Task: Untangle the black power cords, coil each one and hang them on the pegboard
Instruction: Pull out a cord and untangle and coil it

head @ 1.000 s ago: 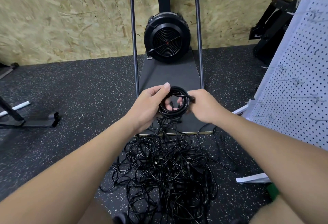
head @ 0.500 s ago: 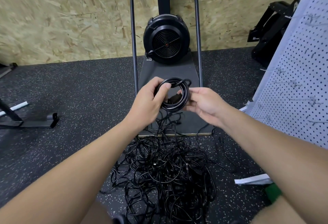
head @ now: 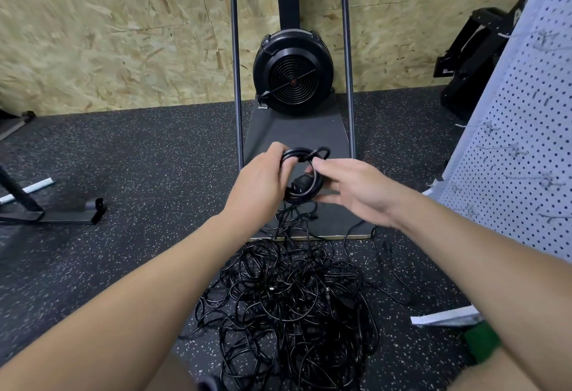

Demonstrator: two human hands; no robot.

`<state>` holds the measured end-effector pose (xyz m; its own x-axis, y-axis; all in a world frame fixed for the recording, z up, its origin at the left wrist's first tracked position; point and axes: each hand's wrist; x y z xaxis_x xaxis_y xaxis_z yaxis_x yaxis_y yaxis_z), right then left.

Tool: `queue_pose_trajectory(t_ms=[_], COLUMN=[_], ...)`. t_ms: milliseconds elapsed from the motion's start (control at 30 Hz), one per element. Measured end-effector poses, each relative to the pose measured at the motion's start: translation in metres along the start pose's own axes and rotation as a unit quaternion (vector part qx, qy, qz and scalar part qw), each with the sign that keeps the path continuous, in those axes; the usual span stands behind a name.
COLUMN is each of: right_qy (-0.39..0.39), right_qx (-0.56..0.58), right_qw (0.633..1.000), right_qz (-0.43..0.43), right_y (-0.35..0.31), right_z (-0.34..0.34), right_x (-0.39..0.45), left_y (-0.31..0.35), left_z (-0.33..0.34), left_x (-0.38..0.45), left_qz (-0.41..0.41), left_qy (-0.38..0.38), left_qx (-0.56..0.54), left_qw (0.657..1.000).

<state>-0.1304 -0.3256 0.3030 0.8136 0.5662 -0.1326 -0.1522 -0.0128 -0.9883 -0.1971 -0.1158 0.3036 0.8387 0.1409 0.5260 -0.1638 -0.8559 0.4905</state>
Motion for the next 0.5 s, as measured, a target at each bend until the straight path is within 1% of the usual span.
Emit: queue_pose_trajectory(t_ms=[67,100,200,300,500], right_qy=[0.024,0.024,0.023,0.022,0.011], right_qx=[-0.065,-0.069,-0.036,0.017,0.062], right_qw=[0.998,0.997,0.999,0.999,0.998], right_qz=[-0.006,-0.001,0.028,0.046,0.030], right_y=[0.004,0.005,0.005,0.004,-0.002], right_z=[0.011,0.014,0.013,0.011,0.006], right_x=[0.001,0.001,0.003,0.003,0.006], left_y=[0.004,0.006,0.009,0.009,0.004], left_z=[0.008,0.011,0.013,0.013,0.014], left_x=[-0.005,-0.007,-0.010,-0.011,-0.005], left_qz=[0.019,0.022,0.034,0.033,0.034], left_qy=[-0.010,-0.013,-0.004,0.002,0.023], left_qx=[0.019,0.022,0.049,0.040,0.011], left_qw=[1.000,0.999,0.998,0.999,0.999])
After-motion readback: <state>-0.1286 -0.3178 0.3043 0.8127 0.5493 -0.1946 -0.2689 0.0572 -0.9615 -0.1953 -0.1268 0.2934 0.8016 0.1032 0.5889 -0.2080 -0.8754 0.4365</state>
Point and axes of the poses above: each hand's wrist, its own x-axis towards the middle knuckle, its own z-axis out of the palm, y = z × x, and after that the axes turned 8 degrees about y, right-handed
